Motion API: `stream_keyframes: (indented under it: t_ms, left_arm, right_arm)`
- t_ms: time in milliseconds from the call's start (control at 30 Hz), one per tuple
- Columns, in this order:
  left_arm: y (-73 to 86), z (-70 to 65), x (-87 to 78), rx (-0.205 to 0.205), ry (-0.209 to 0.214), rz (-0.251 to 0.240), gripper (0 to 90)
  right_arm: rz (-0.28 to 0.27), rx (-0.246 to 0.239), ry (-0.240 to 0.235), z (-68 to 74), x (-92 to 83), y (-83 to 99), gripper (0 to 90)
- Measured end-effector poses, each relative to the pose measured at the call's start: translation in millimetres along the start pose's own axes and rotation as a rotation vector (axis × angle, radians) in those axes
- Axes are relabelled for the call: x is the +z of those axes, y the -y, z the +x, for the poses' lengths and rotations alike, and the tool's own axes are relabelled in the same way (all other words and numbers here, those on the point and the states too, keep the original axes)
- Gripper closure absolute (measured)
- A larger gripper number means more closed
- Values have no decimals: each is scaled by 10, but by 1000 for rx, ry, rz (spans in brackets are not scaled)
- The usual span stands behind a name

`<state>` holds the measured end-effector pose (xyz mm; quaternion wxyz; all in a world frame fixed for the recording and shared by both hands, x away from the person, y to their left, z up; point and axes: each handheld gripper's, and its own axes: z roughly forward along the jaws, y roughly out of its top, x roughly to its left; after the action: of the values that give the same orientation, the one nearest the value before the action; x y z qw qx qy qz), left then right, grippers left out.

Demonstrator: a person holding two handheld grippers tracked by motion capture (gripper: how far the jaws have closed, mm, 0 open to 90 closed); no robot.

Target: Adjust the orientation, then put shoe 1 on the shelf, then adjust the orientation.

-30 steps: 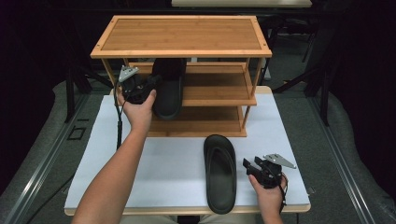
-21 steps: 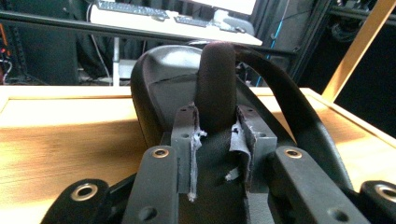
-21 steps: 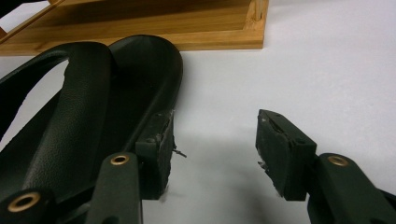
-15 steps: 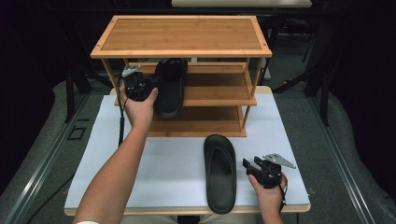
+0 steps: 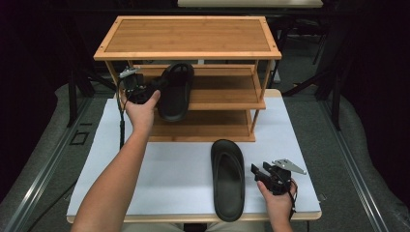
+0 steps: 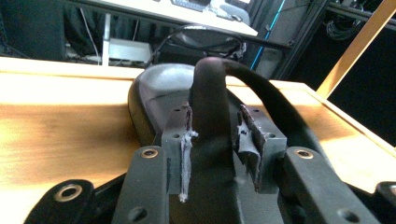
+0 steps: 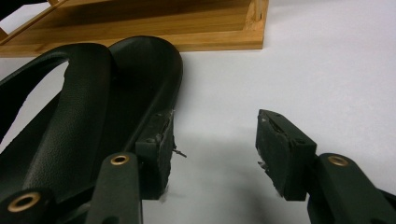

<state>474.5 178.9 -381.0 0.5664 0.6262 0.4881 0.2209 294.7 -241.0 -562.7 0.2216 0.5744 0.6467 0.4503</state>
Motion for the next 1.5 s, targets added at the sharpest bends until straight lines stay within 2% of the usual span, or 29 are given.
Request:
stream_keyframes:
  t_ms: [167, 400, 567, 733, 1000, 1167, 1233, 1333, 1433, 1500]
  left_arm:
    - [31, -46, -138, 38, 14, -20, 645]
    - [166, -89, -390, 60, 50, -46, 644]
    - [282, -53, -592, 71, 84, -45, 643]
    - [398, 10, -747, 82, 97, -28, 640]
    - [691, 171, -1023, 56, 102, -19, 641]
    - [886, 262, -1160, 65, 101, -13, 640]
    - [992, 297, -1221, 62, 95, -7, 640]
    - [1163, 347, -1297, 79, 84, 23, 640]
    - [1348, 396, -1379, 85, 76, 42, 639]
    - [1453, 421, -1436, 85, 70, 46, 637]
  right_arm:
    - [9, -4, 1, 10, -9, -5, 465]
    - [5, -13, 2, 38, -13, -5, 465]
    - [13, -16, 8, 50, -17, -3, 465]
    - [4, -13, 10, 47, -19, 0, 465]
    - [8, -16, 7, 61, -22, -1, 465]
    - [-8, -22, 6, 75, -23, -1, 465]
    - [-10, -21, 6, 74, -25, -1, 465]
    - [-4, -20, 4, 74, -39, -5, 466]
    - [-27, -18, 3, 85, -35, -6, 468]
    - [-14, -22, 4, 93, -59, -14, 471]
